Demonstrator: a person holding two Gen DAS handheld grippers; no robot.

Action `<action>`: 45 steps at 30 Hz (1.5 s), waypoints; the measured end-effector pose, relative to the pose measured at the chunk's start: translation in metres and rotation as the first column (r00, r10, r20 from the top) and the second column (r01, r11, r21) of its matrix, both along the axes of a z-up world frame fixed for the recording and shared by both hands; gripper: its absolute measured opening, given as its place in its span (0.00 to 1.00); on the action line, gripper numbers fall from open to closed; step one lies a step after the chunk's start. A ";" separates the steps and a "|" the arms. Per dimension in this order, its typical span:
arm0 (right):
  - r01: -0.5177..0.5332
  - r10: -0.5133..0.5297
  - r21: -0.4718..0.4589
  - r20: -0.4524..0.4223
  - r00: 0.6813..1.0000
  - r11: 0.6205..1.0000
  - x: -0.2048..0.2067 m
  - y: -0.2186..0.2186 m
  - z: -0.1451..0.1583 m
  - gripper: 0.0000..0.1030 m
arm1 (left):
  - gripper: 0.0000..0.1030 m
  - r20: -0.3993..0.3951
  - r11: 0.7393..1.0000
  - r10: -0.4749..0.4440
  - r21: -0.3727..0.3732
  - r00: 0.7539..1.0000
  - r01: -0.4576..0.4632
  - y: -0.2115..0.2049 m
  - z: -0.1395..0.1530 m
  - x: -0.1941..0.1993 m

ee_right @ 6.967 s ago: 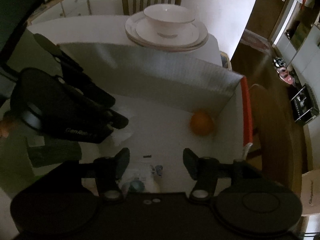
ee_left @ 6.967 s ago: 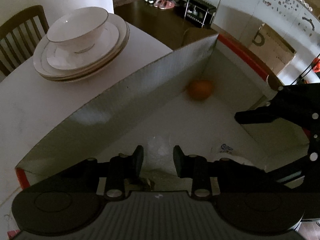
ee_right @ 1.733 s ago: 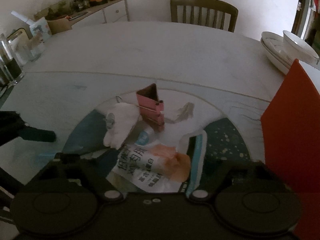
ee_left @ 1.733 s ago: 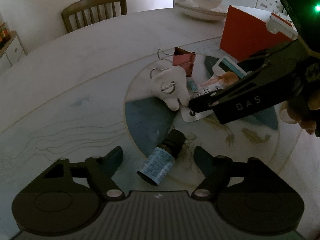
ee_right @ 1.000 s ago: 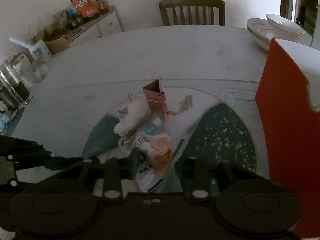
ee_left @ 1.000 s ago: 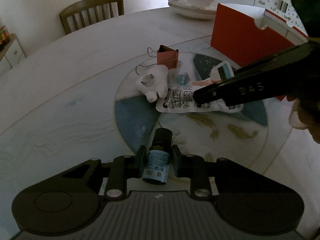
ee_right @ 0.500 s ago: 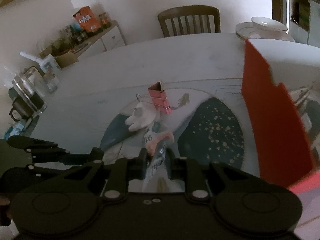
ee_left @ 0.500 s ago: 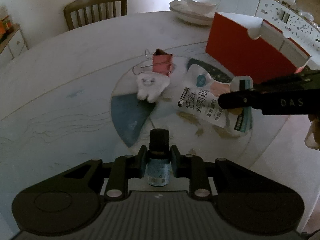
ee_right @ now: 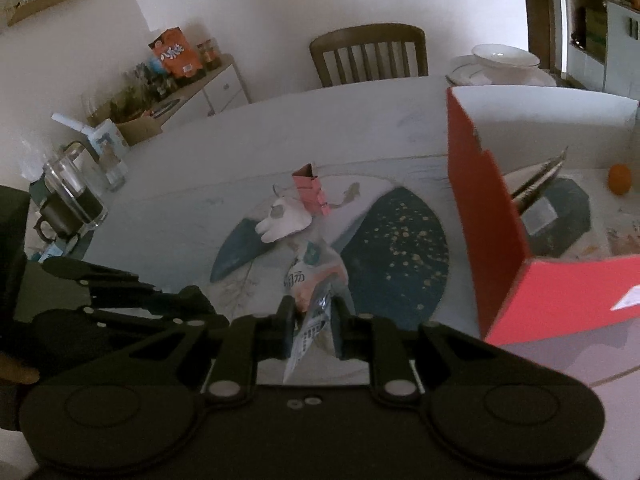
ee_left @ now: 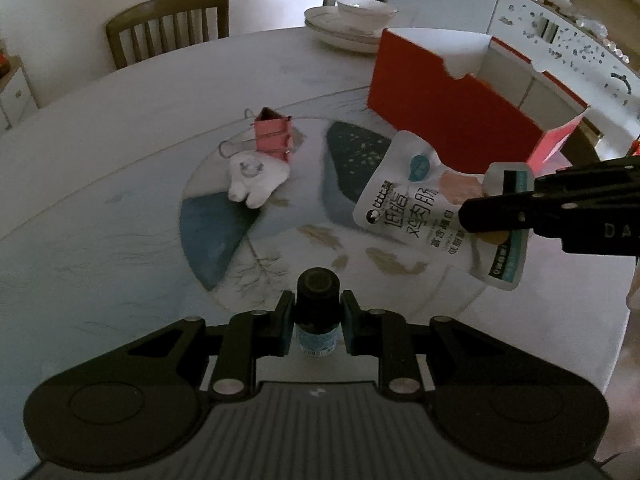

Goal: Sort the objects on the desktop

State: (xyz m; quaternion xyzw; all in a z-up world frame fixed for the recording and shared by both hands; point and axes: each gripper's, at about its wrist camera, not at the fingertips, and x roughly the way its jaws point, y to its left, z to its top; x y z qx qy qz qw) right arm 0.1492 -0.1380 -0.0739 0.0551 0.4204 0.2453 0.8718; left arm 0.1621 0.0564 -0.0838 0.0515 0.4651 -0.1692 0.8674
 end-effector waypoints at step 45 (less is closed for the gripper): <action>0.139 -0.147 0.061 0.157 0.977 0.988 0.019 -0.195 0.082 0.17 | 0.22 0.139 0.981 -0.176 -0.064 0.975 0.186 -0.184 0.099 0.052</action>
